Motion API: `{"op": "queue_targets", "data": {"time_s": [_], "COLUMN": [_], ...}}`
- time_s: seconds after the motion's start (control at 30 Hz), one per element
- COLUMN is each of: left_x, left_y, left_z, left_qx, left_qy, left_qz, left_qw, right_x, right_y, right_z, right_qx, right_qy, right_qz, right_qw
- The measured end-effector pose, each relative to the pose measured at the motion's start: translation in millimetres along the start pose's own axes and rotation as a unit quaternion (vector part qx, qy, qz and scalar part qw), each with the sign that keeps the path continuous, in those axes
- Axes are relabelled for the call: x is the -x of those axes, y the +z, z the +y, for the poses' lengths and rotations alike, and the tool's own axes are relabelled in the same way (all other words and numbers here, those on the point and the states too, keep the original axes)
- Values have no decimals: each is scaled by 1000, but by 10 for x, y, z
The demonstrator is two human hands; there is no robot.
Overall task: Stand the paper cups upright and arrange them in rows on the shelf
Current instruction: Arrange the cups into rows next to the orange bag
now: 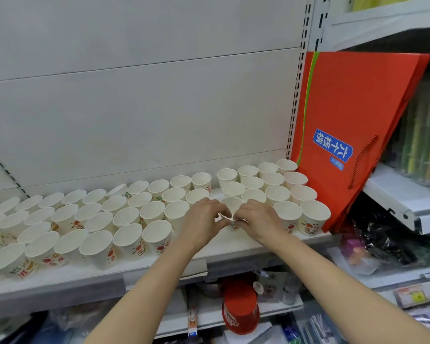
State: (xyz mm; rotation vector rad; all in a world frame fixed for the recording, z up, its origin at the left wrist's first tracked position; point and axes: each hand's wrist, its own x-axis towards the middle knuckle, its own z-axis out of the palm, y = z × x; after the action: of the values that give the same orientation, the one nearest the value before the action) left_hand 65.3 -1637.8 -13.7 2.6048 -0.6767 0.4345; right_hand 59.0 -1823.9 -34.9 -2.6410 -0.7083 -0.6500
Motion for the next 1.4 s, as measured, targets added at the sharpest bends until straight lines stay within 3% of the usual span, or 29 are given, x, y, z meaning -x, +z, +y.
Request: {"op": "queue_targets", "data": {"time_s": [0.1,0.2,0.3,0.37,0.53,0.67,0.87,1.13,1.4], "left_x": [-96,-213,-261,-278,-550,-960,-1199,-1225,-1127], "left_y": [-119,-188,-182,-155,-88,58,353,429,105], "left_z": [-259,-538,-683,-739,-574,-350,-423,-526,-525], "left_qx": [7,-88,-154,-144,-84,-138,-195,-210,-129], "left_qy": [-59,-101,-111,-110,-34,39,81,101,79], "left_qz": [30,0,-71,-74,-36,-77,-140,-122,-112], "left_qw": [998,991,979,981,995,987,967,965,982], "right_x": [-72,-95,-98,-102,-149,-86,-5,-180,-276], "right_y": [-19,4,53,79,118,152,180,212,210], "right_z": [28,58,70,96,100,126,141,178,165], "right_qx": [5,0,3,13,39,50,32,61,79], "right_qy": [25,50,54,53,60,69,53,48,53], "right_qz": [-52,-93,-73,-46,-53,-58,-14,-18,-34], "right_qw": [998,994,996,997,996,995,998,997,995]}}
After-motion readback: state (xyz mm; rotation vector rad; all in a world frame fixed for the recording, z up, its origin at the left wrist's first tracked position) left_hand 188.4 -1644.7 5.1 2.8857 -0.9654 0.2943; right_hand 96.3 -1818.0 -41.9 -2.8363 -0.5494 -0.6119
